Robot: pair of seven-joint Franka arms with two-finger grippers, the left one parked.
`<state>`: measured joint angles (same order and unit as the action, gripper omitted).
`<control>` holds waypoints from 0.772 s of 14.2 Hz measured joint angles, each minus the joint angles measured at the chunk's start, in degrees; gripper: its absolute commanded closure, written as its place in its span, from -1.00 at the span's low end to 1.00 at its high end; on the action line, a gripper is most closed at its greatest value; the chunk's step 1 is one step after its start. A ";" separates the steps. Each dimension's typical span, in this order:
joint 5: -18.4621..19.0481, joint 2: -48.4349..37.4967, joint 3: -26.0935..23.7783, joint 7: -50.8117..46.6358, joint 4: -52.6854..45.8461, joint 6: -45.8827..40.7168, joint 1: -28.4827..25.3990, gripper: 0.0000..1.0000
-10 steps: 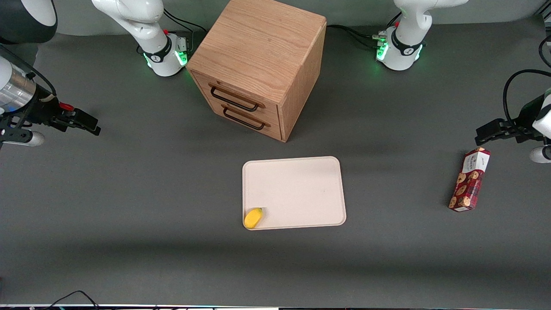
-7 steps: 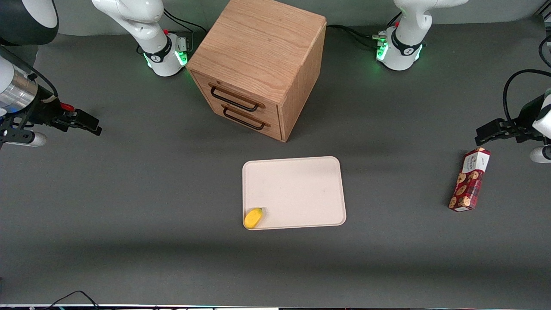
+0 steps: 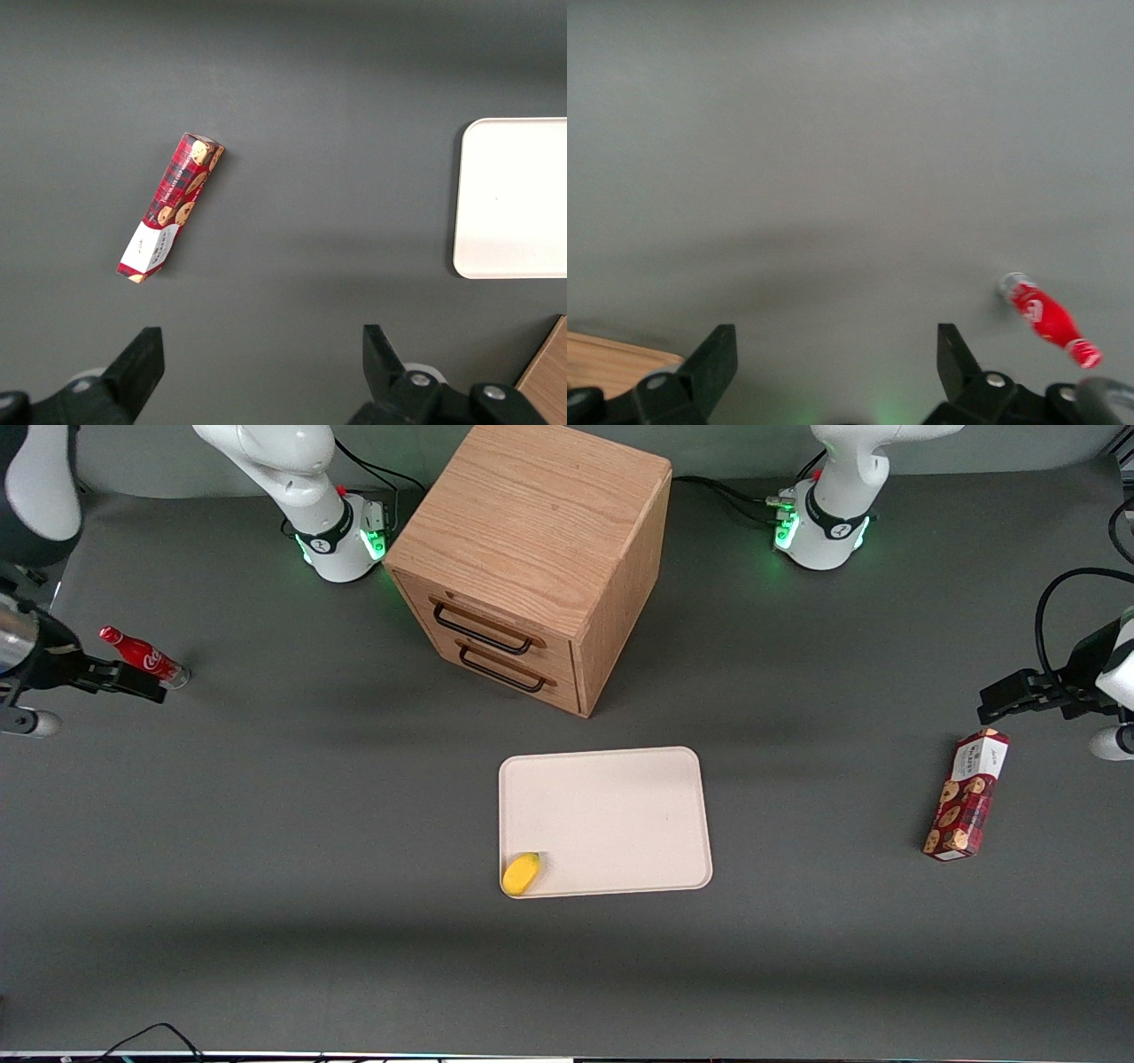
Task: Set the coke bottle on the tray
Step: 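Move the right gripper toward the red Coca-Cola bottle lying on the table, then lower the open right gripper around the bottle's body and close it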
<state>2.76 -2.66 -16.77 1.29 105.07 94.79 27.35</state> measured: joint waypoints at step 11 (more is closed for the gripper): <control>6.02 -8.04 28.91 34.96 31.89 32.80 2.77 -1.00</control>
<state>8.78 -10.70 12.14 36.25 136.95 127.59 30.12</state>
